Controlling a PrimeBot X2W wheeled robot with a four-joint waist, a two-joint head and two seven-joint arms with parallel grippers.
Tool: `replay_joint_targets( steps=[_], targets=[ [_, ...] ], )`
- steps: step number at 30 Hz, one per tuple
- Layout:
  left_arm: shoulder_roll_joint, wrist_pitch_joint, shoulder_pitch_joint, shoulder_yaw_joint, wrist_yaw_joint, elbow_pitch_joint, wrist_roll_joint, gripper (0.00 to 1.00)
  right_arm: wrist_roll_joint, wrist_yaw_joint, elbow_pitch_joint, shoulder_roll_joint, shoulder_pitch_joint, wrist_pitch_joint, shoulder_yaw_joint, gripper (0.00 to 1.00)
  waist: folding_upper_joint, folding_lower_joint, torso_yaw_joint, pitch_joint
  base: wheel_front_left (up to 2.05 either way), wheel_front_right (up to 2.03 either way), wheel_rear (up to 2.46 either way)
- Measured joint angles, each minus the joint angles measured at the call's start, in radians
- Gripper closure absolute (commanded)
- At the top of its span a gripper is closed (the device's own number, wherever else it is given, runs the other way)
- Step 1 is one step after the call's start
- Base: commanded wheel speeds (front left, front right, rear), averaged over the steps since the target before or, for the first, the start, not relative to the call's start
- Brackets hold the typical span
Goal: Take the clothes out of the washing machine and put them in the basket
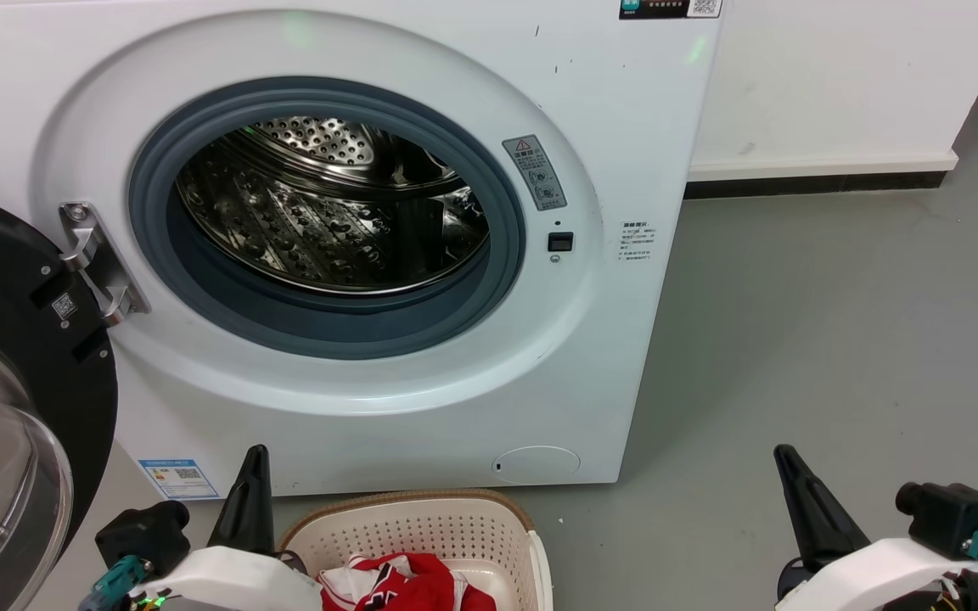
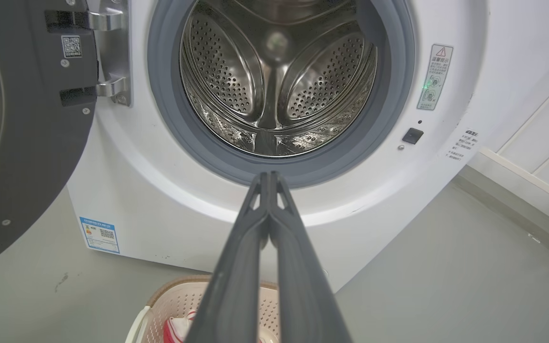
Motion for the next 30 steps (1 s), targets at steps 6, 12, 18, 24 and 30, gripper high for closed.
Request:
replay_joint_targets(
  steps=[6, 12, 18, 24, 30],
  targets=[
    [-0.002, 0.019, -0.007, 0.01, -0.011, 0.017, -0.106, 1.0, 0.113, 0.0, 0.019, -0.004, -0.017, 0.0, -0.003, 1.0, 0.0, 0.0, 0.001, 0.002, 0.0, 0.0, 0.0],
    [-0.004, 0.036, -0.021, 0.024, -0.021, 0.03, -0.204, 1.0, 0.215, 0.0, 0.037, -0.008, -0.037, 0.0, -0.009, 1.0, 0.0, 0.0, 0.002, 0.004, 0.0, 0.0, 0.0],
    [-0.008, 0.054, -0.041, 0.035, -0.033, 0.047, -0.325, 1.0, 0.343, 0.0, 0.063, -0.013, -0.056, 0.0, -0.018, 1.0, 0.0, 0.0001, 0.003, 0.008, 0.0, 0.0, 0.0],
    [-0.012, 0.07, -0.044, 0.044, -0.042, 0.06, -0.41, 1.0, 0.432, 0.0, 0.078, -0.015, -0.062, 0.0, -0.025, 1.0, 0.0, 0.0, 0.004, 0.01, 0.0, 0.0, 0.0],
    [-0.015, 0.082, -0.06, 0.056, -0.051, 0.07, -0.489, 1.0, 0.513, 0.0, 0.096, -0.016, -0.076, 0.002, -0.031, 1.0, 0.0, 0.0, 0.005, 0.012, 0.0, 0.0, 0.0]
  ],
)
